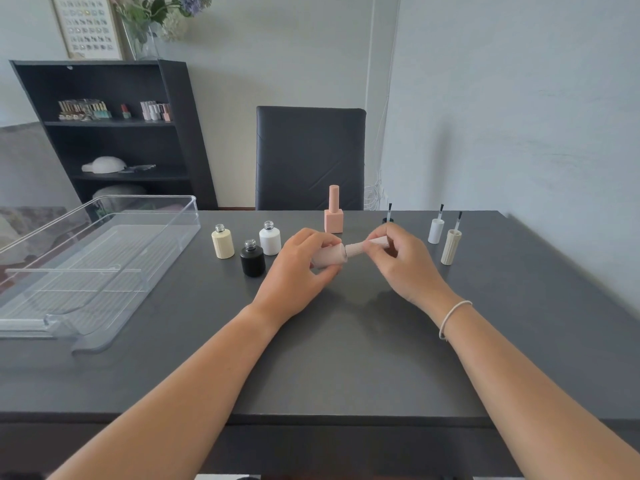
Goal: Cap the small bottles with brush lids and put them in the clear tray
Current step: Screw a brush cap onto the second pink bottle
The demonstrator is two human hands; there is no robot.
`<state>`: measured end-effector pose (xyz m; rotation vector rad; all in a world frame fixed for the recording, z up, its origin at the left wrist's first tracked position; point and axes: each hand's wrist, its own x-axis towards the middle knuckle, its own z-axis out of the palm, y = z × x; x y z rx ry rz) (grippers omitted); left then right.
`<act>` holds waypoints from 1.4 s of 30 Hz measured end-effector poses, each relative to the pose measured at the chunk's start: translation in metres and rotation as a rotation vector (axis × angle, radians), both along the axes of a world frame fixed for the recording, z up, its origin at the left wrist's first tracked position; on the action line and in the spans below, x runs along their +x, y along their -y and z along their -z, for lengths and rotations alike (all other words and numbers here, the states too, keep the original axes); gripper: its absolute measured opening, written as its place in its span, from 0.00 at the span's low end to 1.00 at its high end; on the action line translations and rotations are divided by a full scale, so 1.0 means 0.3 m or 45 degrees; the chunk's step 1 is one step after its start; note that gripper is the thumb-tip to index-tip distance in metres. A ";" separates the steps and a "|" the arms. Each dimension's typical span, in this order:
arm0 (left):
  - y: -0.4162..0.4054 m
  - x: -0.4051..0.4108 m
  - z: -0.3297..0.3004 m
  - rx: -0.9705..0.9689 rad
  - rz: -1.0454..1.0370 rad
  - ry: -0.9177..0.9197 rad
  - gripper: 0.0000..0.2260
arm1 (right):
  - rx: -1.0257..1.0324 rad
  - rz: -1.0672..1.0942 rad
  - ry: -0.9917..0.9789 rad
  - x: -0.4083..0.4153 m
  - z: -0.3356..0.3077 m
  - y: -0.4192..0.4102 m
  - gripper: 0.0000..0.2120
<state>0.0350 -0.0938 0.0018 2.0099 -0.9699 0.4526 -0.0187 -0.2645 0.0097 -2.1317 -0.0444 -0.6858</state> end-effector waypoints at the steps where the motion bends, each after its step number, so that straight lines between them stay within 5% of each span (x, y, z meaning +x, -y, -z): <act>1: -0.001 0.000 0.000 -0.007 0.002 0.001 0.12 | 0.004 0.034 -0.011 0.004 0.001 0.000 0.15; 4: -0.005 -0.001 0.000 -0.010 0.001 -0.004 0.12 | 0.035 0.050 -0.031 0.004 0.003 -0.002 0.22; 8: -0.003 -0.001 0.001 0.004 -0.004 -0.002 0.13 | -0.001 -0.030 -0.019 0.001 0.005 0.001 0.05; 12: 0.003 -0.002 -0.001 0.012 0.007 -0.003 0.13 | 0.002 0.079 -0.073 0.009 0.010 0.010 0.24; 17: -0.001 0.000 -0.001 0.014 -0.003 -0.011 0.13 | -0.006 0.037 -0.033 0.009 0.014 0.011 0.09; 21: -0.001 -0.001 -0.001 0.015 0.000 -0.011 0.13 | 0.024 0.088 -0.064 0.010 0.013 0.011 0.23; 25: 0.000 -0.001 -0.001 0.012 -0.006 -0.010 0.13 | 0.010 0.042 -0.027 0.008 0.013 0.012 0.11; 28: 0.001 -0.002 0.000 0.021 0.002 -0.004 0.12 | -0.007 0.105 -0.078 0.011 0.014 0.011 0.24; 33: -0.001 0.000 0.000 -0.008 -0.010 -0.011 0.12 | -0.008 0.040 -0.029 0.005 0.011 0.010 0.12; 38: 0.001 0.003 0.001 0.011 0.008 -0.023 0.13 | 0.008 0.110 -0.061 0.006 0.010 0.009 0.24; 42: 0.000 0.005 0.001 -0.022 -0.005 -0.034 0.12 | 0.003 0.027 -0.037 0.003 0.011 0.007 0.10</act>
